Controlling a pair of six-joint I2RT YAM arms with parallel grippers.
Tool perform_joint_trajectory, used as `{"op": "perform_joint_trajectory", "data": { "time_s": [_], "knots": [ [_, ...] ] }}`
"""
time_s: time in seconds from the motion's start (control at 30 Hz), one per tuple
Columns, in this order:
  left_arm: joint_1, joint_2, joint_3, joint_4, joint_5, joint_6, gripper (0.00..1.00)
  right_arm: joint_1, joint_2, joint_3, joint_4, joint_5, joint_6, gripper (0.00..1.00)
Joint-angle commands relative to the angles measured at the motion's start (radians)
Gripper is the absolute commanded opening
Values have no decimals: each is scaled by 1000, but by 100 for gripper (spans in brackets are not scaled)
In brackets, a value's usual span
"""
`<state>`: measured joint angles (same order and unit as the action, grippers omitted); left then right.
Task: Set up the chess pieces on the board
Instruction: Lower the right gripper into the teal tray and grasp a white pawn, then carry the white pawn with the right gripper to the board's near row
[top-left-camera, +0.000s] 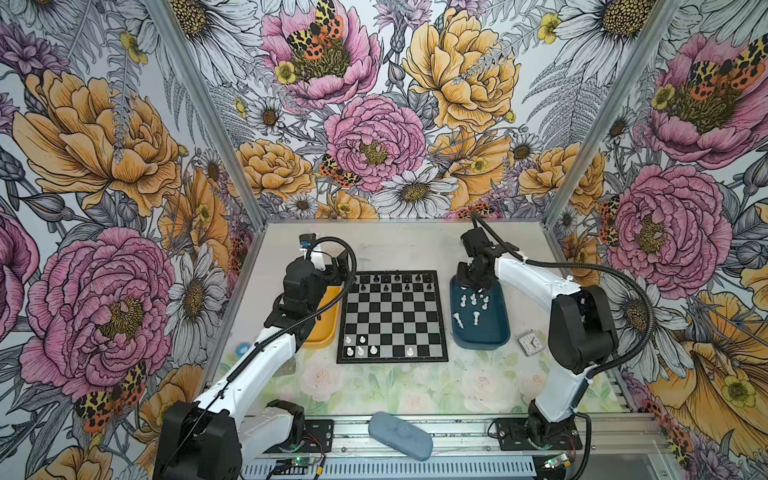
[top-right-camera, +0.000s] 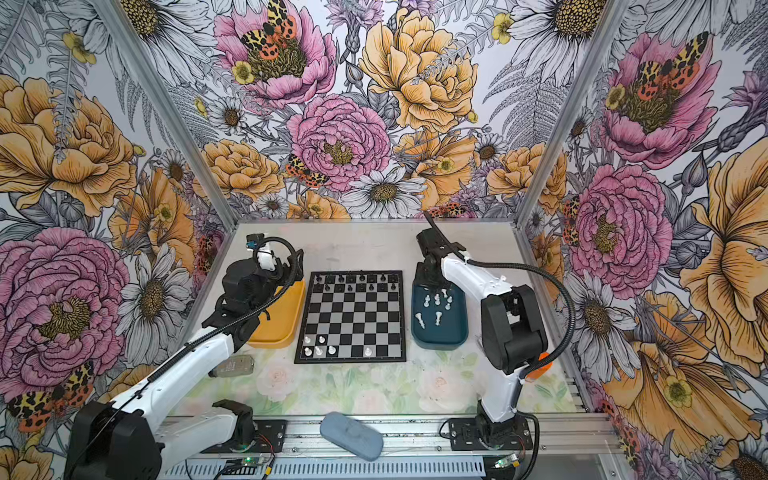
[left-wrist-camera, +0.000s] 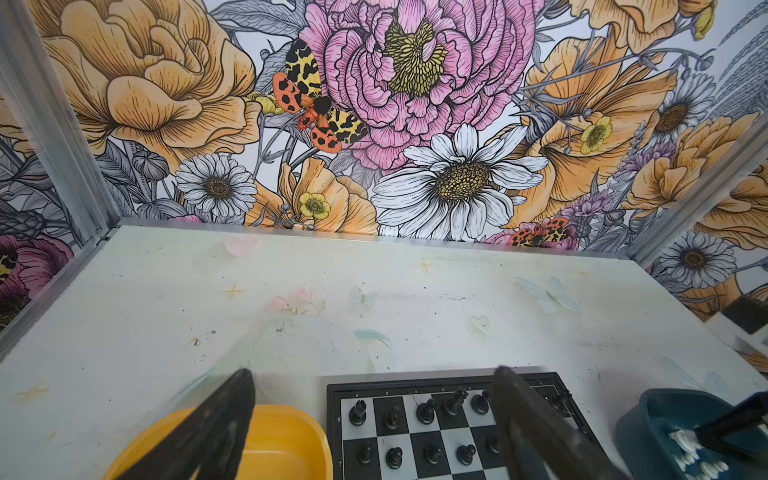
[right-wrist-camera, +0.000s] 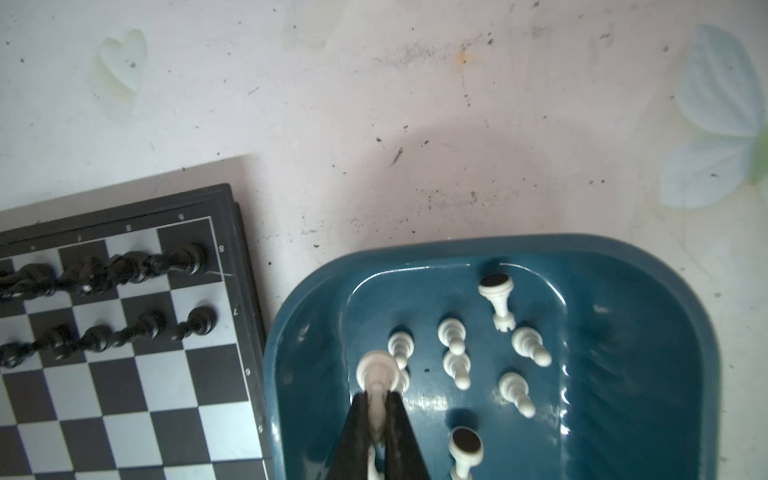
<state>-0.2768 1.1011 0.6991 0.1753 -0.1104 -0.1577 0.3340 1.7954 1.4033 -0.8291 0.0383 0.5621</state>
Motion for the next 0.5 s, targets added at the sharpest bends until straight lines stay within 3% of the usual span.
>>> {"op": "perform_joint_trajectory", "data": {
  "time_s": [0.0,0.27,0.47],
  "knots": [
    [-4,-29,-15,7,-2,15,90,31,-73,60,-109,42,-39,0],
    [-7,-54,-23,-5,-22,16,90,193,-108,182,-321,71,-69,0],
    [-16,-83,-28,-14,-28,15,90,341,-88,196,-371,39,-31,0]
  ]
}}
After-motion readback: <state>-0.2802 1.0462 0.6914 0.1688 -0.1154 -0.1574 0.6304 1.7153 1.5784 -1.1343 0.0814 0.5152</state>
